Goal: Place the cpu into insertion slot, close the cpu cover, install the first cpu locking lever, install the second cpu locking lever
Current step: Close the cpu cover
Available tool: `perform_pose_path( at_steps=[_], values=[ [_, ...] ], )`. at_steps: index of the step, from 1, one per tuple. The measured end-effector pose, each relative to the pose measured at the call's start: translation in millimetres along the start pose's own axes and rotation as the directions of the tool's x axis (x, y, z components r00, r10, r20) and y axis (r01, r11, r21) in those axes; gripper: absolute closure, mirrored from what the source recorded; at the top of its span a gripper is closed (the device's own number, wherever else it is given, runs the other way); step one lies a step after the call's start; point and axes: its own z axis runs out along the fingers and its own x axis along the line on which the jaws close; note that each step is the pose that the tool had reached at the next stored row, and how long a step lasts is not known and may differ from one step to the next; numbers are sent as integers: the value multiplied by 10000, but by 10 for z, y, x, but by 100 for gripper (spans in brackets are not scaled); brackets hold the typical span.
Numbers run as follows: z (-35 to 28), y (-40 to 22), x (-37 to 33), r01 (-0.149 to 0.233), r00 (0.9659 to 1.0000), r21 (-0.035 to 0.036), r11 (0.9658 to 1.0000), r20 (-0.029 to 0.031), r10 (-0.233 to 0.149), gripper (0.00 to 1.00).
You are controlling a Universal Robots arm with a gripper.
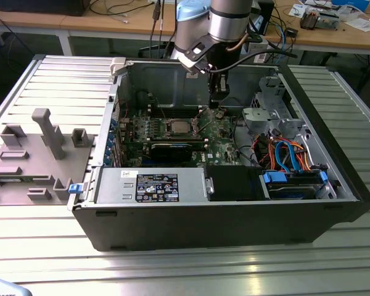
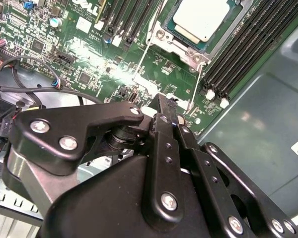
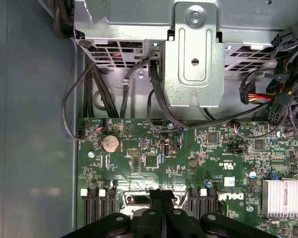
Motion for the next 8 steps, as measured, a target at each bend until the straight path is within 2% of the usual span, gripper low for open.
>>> perform_pose_path(
  at_steps=[8],
  values=[
    [1, 27, -1, 0, 10000, 0, 10000, 0, 0, 89]
  ],
)
